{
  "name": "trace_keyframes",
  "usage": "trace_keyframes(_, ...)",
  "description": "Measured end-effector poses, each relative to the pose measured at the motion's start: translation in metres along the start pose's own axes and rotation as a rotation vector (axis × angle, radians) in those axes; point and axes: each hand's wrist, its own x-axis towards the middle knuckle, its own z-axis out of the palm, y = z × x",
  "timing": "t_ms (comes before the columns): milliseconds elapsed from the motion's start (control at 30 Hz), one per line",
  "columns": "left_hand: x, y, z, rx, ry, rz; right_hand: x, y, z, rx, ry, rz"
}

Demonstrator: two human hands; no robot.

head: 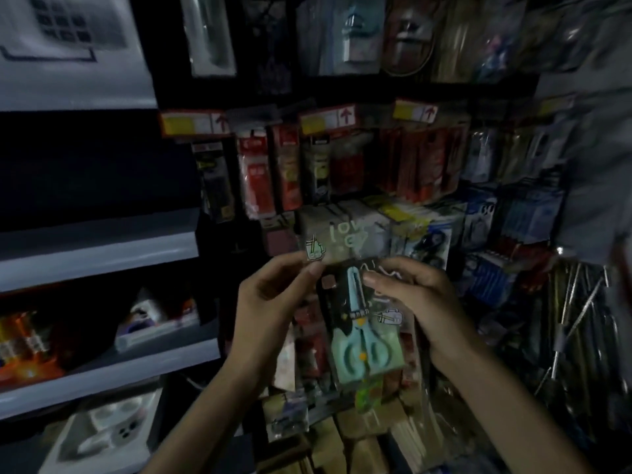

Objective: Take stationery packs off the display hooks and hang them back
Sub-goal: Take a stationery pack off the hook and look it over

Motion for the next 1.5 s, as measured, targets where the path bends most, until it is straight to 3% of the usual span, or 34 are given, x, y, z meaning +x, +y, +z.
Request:
trace_keyframes(267, 0.063, 0.034, 0.066, 0.110, 0.196, 0.104, 0.072, -0.049, -0.053, 0.011, -0.206, -0.139)
trace_keyframes(533, 0.120, 0.090, 0.068, 0.139, 0.353, 0.165, 0.117, -0.075, -0.043, -0.094, -0.337, -0.219)
trace_keyframes(900, 0.196, 0.154, 0.036, 0.298, 0.280, 0.323, 0.163, -0.122, 0.000, 0.081, -0.309, -0.222)
trace_keyframes(967, 0.217, 0.169, 0.021, 0.529, 0.300, 0.434, 0.172, -0.131, 0.003, 0.103, -0.281, -0.232)
trace_keyframes(1067, 0.250, 0.191, 0.002, 1.130, 0.394, 0.710, 0.187, -0.139, 0.008, 0.080, -0.212, -0.272)
trace_keyframes(1167, 0.277, 0.210, -0.002, 1.473, 0.402, 1.011, 0.200, -0.148, 0.008, 0.084, -0.213, -0.242)
trace_keyframes(1333, 0.319, 0.233, 0.001, 1.756, 0.367, 1.169, 0.231, -0.160, 0.010, 0.065, -0.214, -0.221)
trace_keyframes(1500, 0.338, 0.242, 0.008, 1.842, 0.320, 1.206, 0.253, -0.171, 0.014, 0.070, -0.246, -0.199)
